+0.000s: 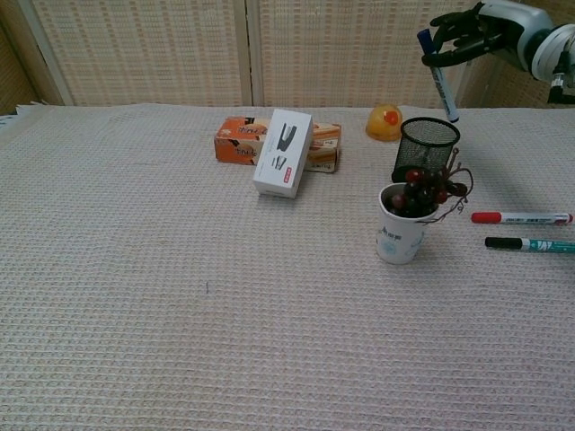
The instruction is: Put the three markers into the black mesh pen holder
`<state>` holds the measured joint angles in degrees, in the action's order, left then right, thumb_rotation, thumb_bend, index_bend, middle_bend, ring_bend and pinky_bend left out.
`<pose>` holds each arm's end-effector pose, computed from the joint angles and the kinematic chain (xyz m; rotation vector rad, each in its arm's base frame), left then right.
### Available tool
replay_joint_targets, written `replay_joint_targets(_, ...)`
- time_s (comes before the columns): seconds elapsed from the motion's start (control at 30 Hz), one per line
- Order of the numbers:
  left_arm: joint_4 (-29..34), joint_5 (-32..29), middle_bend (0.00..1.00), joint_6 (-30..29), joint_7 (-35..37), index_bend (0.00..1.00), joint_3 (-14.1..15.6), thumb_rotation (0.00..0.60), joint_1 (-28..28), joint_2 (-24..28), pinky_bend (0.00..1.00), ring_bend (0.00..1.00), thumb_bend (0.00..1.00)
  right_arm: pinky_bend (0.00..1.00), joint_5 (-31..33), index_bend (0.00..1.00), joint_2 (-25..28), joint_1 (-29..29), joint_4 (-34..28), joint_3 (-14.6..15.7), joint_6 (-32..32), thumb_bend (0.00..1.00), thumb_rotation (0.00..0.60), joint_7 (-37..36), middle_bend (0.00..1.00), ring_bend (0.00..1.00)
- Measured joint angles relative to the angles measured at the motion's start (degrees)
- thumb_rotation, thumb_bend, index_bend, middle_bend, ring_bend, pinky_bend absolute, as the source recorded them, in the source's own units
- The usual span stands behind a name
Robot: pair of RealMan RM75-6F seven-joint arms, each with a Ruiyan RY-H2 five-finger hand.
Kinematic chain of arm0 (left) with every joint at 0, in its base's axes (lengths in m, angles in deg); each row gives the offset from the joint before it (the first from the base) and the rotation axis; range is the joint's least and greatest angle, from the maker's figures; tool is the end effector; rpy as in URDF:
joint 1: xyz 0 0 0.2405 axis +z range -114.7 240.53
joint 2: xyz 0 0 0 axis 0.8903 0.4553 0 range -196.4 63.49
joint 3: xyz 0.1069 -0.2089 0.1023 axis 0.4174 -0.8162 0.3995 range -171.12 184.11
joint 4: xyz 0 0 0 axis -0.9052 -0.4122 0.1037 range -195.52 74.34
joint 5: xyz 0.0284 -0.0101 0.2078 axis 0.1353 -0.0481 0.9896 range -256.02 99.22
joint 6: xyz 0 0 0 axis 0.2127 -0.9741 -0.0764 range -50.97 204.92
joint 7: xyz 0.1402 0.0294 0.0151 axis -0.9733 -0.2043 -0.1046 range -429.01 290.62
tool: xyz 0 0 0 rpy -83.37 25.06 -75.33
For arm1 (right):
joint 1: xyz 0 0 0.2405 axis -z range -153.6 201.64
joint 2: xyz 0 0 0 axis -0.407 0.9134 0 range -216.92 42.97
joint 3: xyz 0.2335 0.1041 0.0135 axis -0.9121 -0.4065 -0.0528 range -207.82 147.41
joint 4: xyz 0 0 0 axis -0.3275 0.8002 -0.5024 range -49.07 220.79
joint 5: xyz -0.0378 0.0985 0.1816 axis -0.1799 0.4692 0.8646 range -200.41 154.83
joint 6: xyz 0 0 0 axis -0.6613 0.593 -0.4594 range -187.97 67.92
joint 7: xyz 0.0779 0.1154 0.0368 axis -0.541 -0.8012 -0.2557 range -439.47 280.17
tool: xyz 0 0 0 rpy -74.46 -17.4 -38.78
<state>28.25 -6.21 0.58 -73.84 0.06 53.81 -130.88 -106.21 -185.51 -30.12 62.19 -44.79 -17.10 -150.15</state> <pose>-0.3418 0.2165 0.1673 -1.2931 -0.9371 -0.7135 -0.2105 -0.5022 0.0719 1.2966 -1.4931 1.4609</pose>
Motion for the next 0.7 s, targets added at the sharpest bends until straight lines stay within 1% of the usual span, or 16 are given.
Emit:
replay_joint_targets(0.13,-0.4,-0.7,0.0,0.4,0.2,0.0,-0.3,0.6,-0.1,0.0,0.03,0.0,0.32,0.0,-0.8,0.8,-3.1,-1.8,4.9,1.9,-2.3,0.33,0.6,-4.4,0.06,0.1)
replay_joint_targets(0.33,-0.8,-1.1,0.0,0.9,0.5,0.0,-0.3,0.6,-0.2,0.0,0.03,0.0,0.32,0.0,-1.8,0.8,-5.6,-2.5,9.0,4.3,-4.0,0.33,0.6,-6.7,0.06,0.1)
replay_joint_targets(0.6,-0.7,-1.2,0.0,1.0,0.2,0.0,-0.3,0.6,-0.2,-0.1,0.03,0.0,0.32,0.0,-2.3,0.8,-6.7,-1.9,10.6,6.2,-5.1,0.33,0.6,-8.2,0.06,0.1)
replay_joint_targets(0.7,-0.7,-1.2,0.0,1.0,0.1,0.0,-0.2,0.6,-0.2,-0.1,0.03,0.0,0.32,0.0,-2.8,0.74,-6.6,-1.7,10.5,7.2,-5.0,0.34,0.6,-9.1,0.06,0.1)
